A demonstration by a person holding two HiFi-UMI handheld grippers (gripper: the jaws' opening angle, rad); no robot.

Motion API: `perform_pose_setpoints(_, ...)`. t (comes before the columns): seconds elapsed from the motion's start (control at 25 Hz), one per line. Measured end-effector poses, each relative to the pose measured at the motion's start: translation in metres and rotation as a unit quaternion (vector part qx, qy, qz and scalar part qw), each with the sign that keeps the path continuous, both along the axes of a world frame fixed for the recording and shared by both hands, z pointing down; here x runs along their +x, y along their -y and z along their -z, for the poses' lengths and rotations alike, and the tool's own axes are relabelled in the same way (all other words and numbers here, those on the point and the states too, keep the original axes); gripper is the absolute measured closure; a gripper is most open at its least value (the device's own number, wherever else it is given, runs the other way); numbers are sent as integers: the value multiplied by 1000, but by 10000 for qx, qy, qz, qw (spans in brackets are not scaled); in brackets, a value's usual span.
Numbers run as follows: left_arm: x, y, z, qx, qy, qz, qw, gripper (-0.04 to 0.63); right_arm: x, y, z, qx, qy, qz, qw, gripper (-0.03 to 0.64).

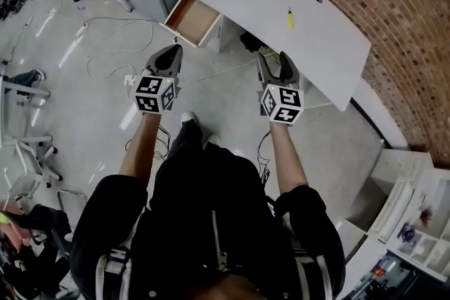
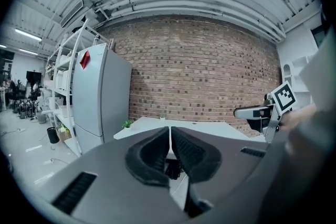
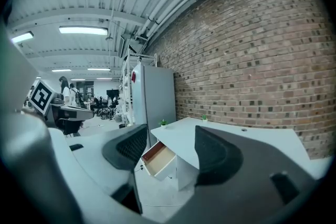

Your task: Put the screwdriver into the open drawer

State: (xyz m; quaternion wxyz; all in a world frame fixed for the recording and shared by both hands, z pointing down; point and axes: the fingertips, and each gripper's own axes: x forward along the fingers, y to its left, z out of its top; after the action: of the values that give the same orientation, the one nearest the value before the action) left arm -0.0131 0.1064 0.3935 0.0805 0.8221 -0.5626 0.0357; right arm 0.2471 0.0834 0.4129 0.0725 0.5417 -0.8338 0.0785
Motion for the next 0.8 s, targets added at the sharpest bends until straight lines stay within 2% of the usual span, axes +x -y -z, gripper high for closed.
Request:
perform_pose_setpoints(0.4,-6,87,-13,-49,-24,-219,9997,565,-12,79,-15,-96,14,-153,9998,336)
perform_pose_setpoints(0.8,-28,234,-19,-174,-16,-704,9974,565,-42,207,-18,-244,-52,-524,9983,336)
